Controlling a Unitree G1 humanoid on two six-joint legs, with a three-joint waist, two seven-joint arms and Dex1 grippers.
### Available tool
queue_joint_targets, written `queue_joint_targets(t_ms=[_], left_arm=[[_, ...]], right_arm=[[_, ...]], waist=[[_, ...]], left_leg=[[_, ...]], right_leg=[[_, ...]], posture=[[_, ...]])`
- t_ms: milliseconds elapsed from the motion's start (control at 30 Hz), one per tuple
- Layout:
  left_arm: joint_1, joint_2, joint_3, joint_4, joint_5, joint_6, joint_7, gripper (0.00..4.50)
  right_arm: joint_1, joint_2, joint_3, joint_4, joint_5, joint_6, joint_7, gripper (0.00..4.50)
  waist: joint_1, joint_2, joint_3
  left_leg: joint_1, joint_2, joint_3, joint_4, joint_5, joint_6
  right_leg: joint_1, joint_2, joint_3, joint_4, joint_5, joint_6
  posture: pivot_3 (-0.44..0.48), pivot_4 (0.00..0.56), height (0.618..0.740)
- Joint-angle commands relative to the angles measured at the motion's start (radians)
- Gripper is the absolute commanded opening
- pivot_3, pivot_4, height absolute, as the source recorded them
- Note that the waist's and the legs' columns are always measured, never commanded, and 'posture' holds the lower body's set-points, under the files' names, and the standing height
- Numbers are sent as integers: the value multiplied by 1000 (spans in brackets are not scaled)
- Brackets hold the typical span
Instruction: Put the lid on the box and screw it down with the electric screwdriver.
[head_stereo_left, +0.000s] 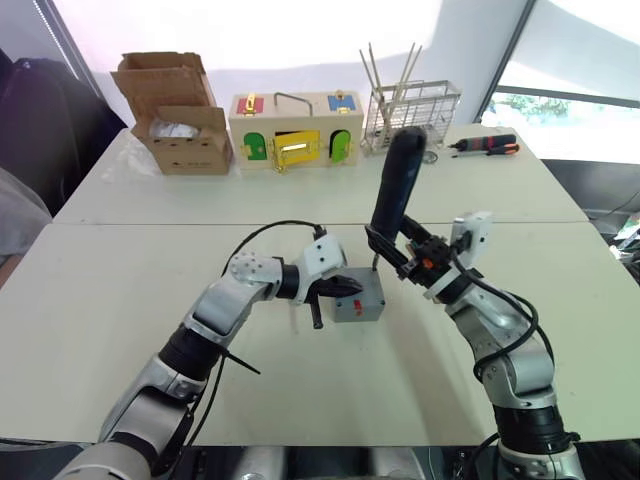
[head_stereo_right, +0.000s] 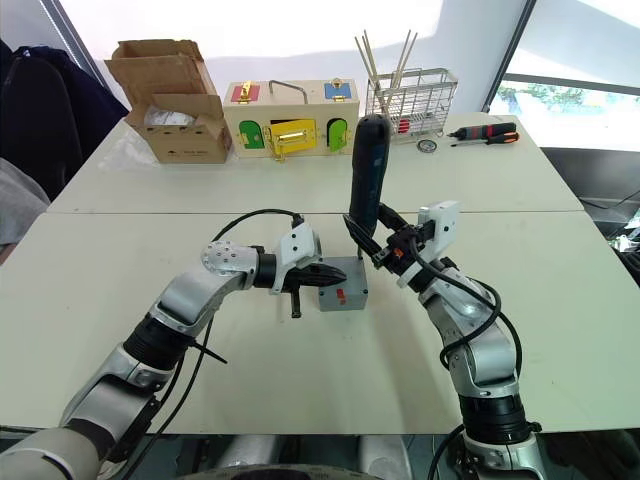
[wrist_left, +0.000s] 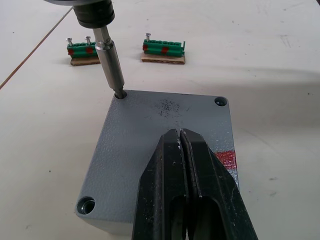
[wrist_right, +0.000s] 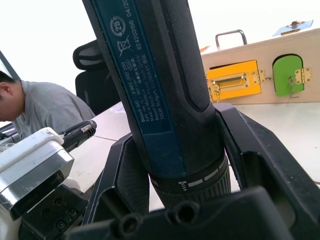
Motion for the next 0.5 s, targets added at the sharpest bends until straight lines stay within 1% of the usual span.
queue_joint_targets(t_ms=[33,500], left_arm=[[19,6,-24,18,24,8,2,0],[16,2,-25,29,26,1,5,0]], right_arm=[[95,-4,72,127,-52,76,-6,1824],[87,-2,80,135,-51,70,-20,1824]], waist=[[0,-1,-1],[0,-1,-4]], left_leg=[[0,0,0,0,0,0],[0,0,-2,-2,0,0]], right_leg=[[0,0,0,0,0,0],[2,-1,-2,-7,0,-1]], posture=[[0,150,730],[0,150,730]])
